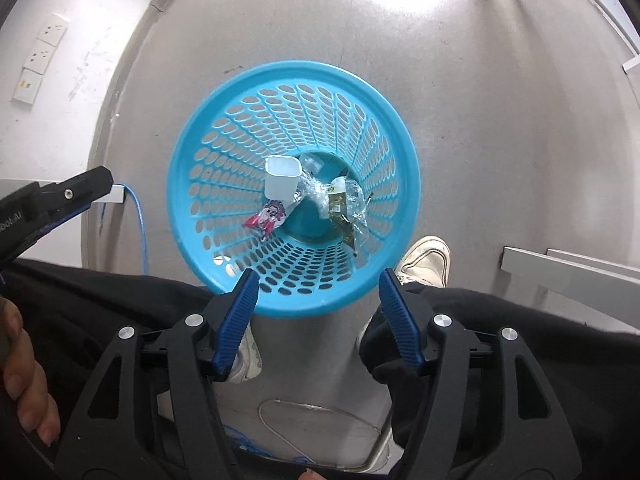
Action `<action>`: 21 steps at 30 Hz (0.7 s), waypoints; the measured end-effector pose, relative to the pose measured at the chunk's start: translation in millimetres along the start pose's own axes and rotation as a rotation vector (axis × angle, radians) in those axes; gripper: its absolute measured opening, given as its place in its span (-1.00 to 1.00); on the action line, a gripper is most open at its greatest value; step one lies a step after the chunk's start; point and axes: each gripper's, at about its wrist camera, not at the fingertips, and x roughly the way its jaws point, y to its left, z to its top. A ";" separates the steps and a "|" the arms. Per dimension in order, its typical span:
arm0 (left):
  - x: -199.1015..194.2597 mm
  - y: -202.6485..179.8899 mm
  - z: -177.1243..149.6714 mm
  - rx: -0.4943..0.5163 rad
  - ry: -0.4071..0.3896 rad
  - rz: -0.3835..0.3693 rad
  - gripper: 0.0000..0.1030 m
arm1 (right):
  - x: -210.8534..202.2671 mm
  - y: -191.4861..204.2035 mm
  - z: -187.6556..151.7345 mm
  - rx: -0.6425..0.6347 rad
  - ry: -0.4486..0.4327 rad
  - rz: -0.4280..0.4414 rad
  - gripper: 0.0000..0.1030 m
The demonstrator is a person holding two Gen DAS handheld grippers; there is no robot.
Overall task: Collect trash
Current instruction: 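Raise both tools back toward the table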
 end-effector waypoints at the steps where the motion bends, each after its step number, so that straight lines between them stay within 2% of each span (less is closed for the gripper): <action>1: -7.4 -1.3 -4.8 0.014 -0.019 0.002 -0.09 | -5.1 1.5 -3.5 -0.003 -0.008 0.005 0.19; 5: -30.6 -8.4 -25.4 0.073 -0.067 0.017 -0.03 | -32.4 4.0 -21.5 -0.018 -0.067 0.015 0.25; 8: -47.9 -5.6 -39.7 0.080 -0.104 -0.003 -0.03 | -54.2 4.2 -35.3 -0.028 -0.111 0.019 0.30; 10: -61.8 -4.7 -48.9 0.086 -0.148 -0.010 -0.03 | -70.5 6.7 -44.0 -0.051 -0.158 -0.034 0.38; 12: -76.4 -6.7 -58.5 0.104 -0.207 -0.008 -0.01 | -83.0 9.0 -52.9 -0.078 -0.179 -0.028 0.40; 15: -91.9 -8.1 -70.7 0.123 -0.259 -0.019 0.19 | -99.0 7.3 -64.3 -0.091 -0.214 -0.017 0.46; 17: -98.4 -8.1 -76.0 0.130 -0.273 -0.016 0.25 | -108.8 4.0 -71.9 -0.091 -0.235 -0.008 0.49; 21: -110.2 -5.4 -88.1 0.111 -0.287 -0.021 0.25 | -124.7 5.9 -87.7 -0.118 -0.269 -0.006 0.54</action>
